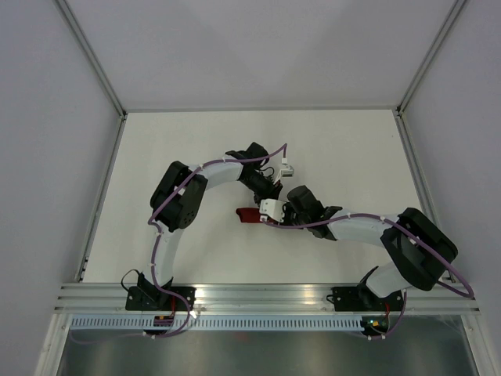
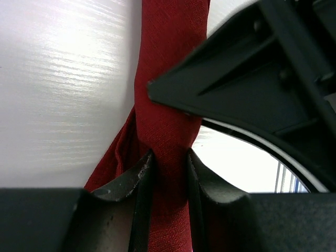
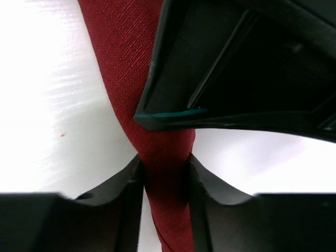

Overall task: Fold the napkin, place the utensils inside, and roll it up
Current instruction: Roll the napkin at the center of the board.

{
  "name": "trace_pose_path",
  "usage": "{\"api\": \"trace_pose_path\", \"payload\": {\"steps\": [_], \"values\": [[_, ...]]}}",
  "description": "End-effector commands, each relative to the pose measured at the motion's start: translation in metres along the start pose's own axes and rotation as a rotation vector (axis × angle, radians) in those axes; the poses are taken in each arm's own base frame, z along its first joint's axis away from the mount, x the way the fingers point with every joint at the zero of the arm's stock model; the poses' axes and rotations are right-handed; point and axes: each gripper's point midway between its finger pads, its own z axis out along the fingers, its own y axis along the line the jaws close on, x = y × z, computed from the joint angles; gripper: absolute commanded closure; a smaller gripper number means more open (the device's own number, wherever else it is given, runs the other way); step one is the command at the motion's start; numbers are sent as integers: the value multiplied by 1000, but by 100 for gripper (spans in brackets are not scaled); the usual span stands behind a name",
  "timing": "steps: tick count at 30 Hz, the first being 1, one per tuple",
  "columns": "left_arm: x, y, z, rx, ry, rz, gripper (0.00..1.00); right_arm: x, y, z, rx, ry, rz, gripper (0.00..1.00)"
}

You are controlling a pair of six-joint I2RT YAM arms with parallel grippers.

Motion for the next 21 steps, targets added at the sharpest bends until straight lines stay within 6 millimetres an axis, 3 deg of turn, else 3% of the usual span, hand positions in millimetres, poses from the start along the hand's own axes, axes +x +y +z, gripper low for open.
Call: {"api": "trace_pose_path", "payload": {"steps": [1,2,5,10,16,21], "values": [[18,5,5,-22,65,-53,66,0,6,5,-44,13,-6,63],[14,7,2,-31,52,-57,66,1,6,4,-44,15,-3,78],[-1,10,-8,-44,-9,-81,64,2,7,2,-54,14,-2,87],[-25,5,-27,-89,-110,-47,59,10,13,-3,-141,44,21,91],[-53,22,-60,-232,-259,-24,55,14,16,-7,-243,70,49,93],[-81,40,-115,-429,-454,-33,53,18,18,-7,-327,102,68,94]]}}
